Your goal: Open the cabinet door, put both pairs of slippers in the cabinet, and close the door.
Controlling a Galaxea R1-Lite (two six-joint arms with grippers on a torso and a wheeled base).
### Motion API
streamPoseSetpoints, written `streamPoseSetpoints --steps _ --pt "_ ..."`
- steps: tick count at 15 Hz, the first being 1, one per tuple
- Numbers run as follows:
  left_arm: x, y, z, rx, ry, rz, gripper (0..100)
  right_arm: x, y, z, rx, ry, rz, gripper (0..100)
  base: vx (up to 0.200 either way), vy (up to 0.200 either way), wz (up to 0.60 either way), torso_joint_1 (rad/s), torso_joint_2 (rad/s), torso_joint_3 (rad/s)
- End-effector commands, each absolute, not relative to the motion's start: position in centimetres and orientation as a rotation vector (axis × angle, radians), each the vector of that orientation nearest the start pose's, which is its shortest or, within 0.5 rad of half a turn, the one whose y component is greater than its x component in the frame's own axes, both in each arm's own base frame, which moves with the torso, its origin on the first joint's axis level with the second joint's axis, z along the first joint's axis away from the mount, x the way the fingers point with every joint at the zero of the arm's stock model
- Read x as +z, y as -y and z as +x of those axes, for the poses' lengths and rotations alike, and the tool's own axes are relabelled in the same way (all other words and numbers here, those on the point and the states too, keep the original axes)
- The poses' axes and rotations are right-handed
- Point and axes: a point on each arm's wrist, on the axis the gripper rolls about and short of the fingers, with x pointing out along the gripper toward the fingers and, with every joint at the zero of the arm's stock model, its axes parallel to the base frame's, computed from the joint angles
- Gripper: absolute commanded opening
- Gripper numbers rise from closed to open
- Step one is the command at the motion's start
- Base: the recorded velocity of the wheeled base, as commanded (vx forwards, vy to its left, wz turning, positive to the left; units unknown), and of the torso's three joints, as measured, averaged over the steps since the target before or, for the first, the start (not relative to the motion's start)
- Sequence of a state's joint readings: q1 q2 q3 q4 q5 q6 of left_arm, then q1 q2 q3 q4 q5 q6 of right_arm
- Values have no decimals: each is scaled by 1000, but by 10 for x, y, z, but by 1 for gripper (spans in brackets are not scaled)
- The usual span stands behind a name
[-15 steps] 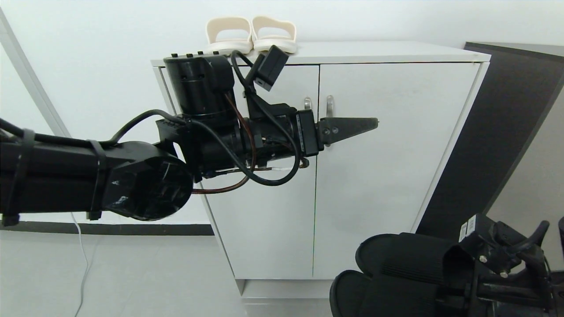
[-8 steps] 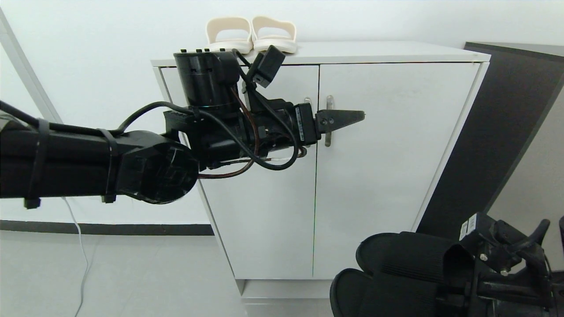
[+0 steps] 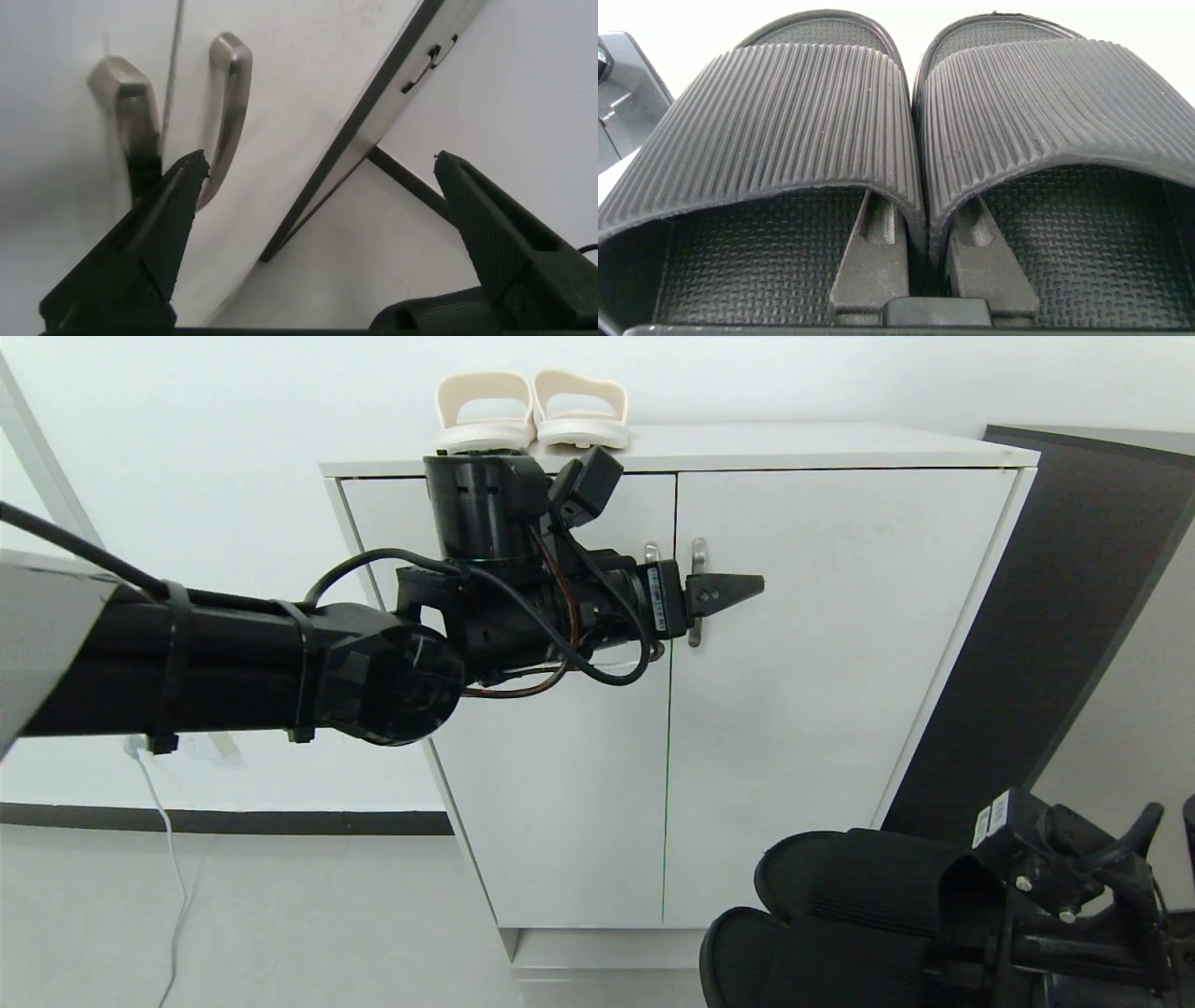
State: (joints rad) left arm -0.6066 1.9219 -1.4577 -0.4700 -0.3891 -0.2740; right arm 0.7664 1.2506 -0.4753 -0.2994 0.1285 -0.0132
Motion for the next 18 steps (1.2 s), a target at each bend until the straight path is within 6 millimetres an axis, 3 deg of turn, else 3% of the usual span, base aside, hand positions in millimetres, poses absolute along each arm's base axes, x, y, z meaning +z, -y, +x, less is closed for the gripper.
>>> streamPoseSetpoints --steps 1,9,10,14,18 --pt "262 231 330 -966 -147 -247 100 169 -123 124 881 -465 -168 0 0 0 0 0 0 0" --pt "256 240 349 -957 -135 -248 100 166 -124 125 881 -477 -172 0 0 0 0 0 0 0" --pt "256 240 348 -958 -135 -248 0 167 -124 125 880 -476 -170 0 0 0 0 0 0 0" --pt "258 235 337 -962 -143 -247 0 165 -123 123 882 -479 -172 0 0 0 0 0 0 0" --pt "269 225 301 -991 -152 -245 0 165 -121 116 908 -472 -176 0 0 0 0 0 0 0"
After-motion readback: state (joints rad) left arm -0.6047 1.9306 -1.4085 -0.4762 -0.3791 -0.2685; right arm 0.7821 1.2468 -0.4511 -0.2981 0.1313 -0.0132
